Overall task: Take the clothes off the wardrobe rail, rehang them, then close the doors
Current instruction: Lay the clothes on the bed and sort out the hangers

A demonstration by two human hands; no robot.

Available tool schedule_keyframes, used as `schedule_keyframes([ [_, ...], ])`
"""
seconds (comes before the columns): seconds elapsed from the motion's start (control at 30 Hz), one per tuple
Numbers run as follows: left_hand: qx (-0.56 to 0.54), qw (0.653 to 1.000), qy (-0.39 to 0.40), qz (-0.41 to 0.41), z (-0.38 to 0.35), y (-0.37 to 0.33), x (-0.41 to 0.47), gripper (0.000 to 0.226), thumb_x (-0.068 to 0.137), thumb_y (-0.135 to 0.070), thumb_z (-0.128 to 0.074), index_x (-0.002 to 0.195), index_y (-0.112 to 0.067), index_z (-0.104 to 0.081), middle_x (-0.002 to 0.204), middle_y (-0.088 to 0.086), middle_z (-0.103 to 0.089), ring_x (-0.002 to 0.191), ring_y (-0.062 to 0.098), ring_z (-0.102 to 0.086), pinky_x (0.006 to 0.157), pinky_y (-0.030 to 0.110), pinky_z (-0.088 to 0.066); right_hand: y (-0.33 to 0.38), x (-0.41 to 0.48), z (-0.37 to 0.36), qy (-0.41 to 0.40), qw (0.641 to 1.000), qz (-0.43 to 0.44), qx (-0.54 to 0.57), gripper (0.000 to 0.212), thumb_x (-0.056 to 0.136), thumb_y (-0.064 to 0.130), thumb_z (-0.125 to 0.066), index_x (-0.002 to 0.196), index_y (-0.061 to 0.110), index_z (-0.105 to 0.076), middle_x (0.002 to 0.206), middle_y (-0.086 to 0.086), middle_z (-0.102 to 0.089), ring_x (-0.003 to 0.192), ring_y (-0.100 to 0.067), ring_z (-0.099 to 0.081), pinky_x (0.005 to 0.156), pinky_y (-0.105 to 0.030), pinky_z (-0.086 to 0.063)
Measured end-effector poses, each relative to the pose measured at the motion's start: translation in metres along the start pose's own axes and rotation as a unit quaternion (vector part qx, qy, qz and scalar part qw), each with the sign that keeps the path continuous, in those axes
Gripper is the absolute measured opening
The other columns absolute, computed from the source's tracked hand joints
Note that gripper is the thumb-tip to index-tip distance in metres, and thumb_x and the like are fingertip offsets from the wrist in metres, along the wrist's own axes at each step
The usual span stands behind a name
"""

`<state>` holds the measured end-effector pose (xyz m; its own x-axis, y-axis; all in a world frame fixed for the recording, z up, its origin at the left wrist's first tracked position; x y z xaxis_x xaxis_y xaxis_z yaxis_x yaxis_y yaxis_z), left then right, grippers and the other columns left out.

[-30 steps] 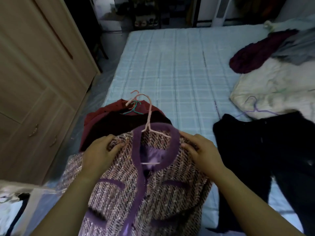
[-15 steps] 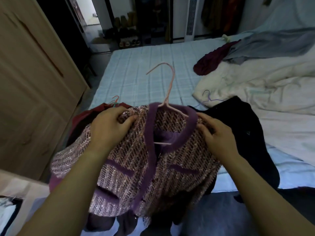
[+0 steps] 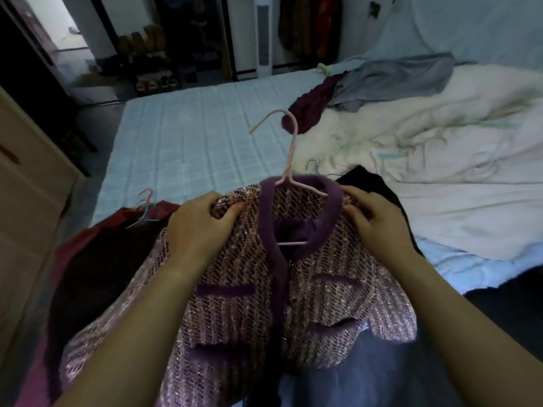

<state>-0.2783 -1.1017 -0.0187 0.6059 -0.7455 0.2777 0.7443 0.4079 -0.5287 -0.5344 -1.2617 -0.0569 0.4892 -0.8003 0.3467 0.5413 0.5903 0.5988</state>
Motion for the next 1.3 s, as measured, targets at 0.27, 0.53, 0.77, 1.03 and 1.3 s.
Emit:
schedule_keyframes([
  [0.27, 0.008, 0.999, 0.031, 0.032, -0.036, 0.056, 0.057, 0.032, 0.083, -0.053, -0.058, 0.077, -0.022, -0.062, 0.072, -0.002, -0.063, 0.072, 0.024, -0.060, 0.060, 0.037, -0.047, -0.007, 0.059, -0.068, 0.048, 0.999, -0.011, -0.022, 0.036, 0.091, 0.031, -0.058, 0.127, 0.036, -0.056, 0.085, 0.001, -0.057, 0.083, -0.017, -0.057, 0.072, -0.032, -0.043],
  [0.53, 0.120, 0.988, 0.052, 0.081, -0.101, 0.155, 0.125, 0.043, 0.082, -0.065, -0.048, 0.089, -0.025, -0.063, 0.086, 0.000, -0.066, 0.084, 0.024, -0.062, 0.071, 0.040, -0.050, -0.053, 0.150, -0.220, 0.197, 0.980, 0.021, -0.005, 0.040, 0.091, 0.040, -0.048, 0.131, 0.038, -0.047, 0.114, -0.001, -0.063, 0.104, -0.020, -0.058, 0.084, -0.039, -0.048],
  [0.77, 0.135, 0.957, 0.227, 0.121, -0.209, 0.222, 0.156, 0.051, 0.089, -0.049, -0.048, 0.135, -0.026, -0.043, 0.131, 0.002, -0.050, 0.122, 0.026, -0.047, 0.094, 0.042, -0.043, -0.123, 0.187, -0.322, 0.287, 0.957, -0.027, -0.035, 0.038, 0.091, 0.029, -0.055, 0.128, 0.029, -0.052, 0.107, -0.011, -0.061, 0.099, -0.030, -0.057, 0.081, -0.038, -0.047],
  [1.03, 0.110, 0.944, 0.236, 0.200, -0.191, 0.280, 0.119, 0.060, 0.083, -0.058, -0.034, 0.137, -0.033, -0.041, 0.131, -0.001, -0.051, 0.119, 0.021, -0.048, 0.095, 0.041, -0.043, -0.057, 0.171, -0.400, 0.375, 0.926, 0.048, -0.013, 0.047, 0.091, 0.035, -0.057, 0.133, 0.017, -0.050, 0.133, -0.008, -0.051, 0.120, -0.027, -0.049, 0.100, -0.035, -0.039],
  [1.3, 0.121, 0.943, 0.172, 0.258, -0.094, 0.373, 0.087, 0.044, 0.092, -0.041, -0.053, 0.131, -0.021, -0.050, 0.134, 0.001, -0.051, 0.120, 0.023, -0.049, 0.094, 0.039, -0.045, 0.109, 0.146, -0.467, 0.420, 0.894, 0.140, 0.067, 0.063, 0.087, 0.054, -0.034, 0.130, 0.012, -0.053, 0.129, -0.010, -0.053, 0.110, -0.028, -0.055, 0.093, -0.032, -0.041],
])
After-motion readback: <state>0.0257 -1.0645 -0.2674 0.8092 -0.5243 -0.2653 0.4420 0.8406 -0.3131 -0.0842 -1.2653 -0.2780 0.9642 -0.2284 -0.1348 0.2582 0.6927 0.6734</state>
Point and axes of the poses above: each hand's wrist, its own x-axis towards the middle knuckle, its own z-axis out of the back of the hand, y = z × x, the point moved 5 cm from there along x, towards the middle knuckle
